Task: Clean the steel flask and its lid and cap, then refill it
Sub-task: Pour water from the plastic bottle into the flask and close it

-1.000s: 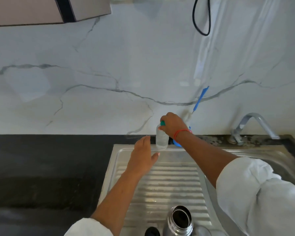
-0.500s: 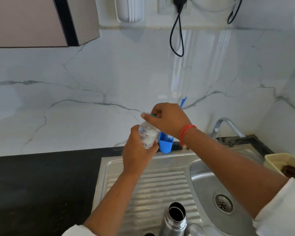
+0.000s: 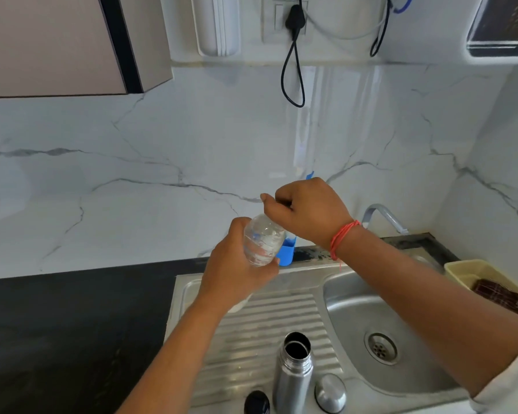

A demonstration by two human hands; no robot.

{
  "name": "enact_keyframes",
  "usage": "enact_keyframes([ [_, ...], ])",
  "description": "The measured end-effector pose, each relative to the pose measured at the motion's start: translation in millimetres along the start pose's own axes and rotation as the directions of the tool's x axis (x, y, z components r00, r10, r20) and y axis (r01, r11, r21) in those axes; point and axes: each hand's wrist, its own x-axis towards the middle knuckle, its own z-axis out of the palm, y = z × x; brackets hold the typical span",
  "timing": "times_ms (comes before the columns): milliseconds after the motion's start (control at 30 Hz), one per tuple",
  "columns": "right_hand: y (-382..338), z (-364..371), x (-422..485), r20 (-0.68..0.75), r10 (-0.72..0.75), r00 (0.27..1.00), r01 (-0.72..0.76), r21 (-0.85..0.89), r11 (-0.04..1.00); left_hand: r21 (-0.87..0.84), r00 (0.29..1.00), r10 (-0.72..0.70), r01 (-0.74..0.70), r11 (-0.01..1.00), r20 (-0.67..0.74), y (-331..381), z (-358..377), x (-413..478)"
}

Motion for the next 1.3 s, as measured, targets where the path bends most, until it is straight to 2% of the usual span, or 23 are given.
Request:
enact_keyframes([
  [167,-5.5,-9.6,-6.9,-0.032,-0.143,0.989,0.146,0.194,0.970,-0.088,0.996,-0.045,0.052,0.995,0.073,16.6,-8.7,-14.9],
  [300,0.2,-21.4,-12.1,0.094,-0.297,0.950,0.275,0.197,0.941,-0.126,0.994,-0.089,0.096,0.987,0.064,24.7,-6.3,-25.5],
  [467,17.9,-27.3,-28.2,0.242,-0.365,0.899,0.283,0.315,0.906,-0.094,0.988,-0.144,0.149,0.984,0.051,24.2,2.5,-42.1],
  [667,22.7,-25.3,-50.9,0.378,-0.337,0.862,0.090,0.541,0.836,-0.020,0.977,-0.208,0.209,0.978,0.052,14.5,9.5,-66.5],
  [800,16.7,-16.4,-62.8,0.405,-0.286,0.868,-0.035,0.625,0.780,0.022,0.971,-0.230,0.229,0.973,0.067,4.8,6.4,-77.8],
  [1033,17.8,7.6,-80.5,0.391,-0.205,0.897,-0.091,0.618,0.781,0.085,0.956,-0.230,0.218,0.972,0.180,-18.8,2.4,-85.9],
  [1167,22.4,19.6,-97.6,0.388,-0.176,0.905,-0.070,0.544,0.836,0.123,0.935,-0.227,0.200,0.972,0.273,-34.8,-0.8,-87.6],
  [1300,28.2,28.6,-113.1,0.427,-0.032,0.904,-0.231,0.550,0.803,0.151,0.919,-0.207,0.165,0.975,0.336,-48.6,-1.7,-87.1],
])
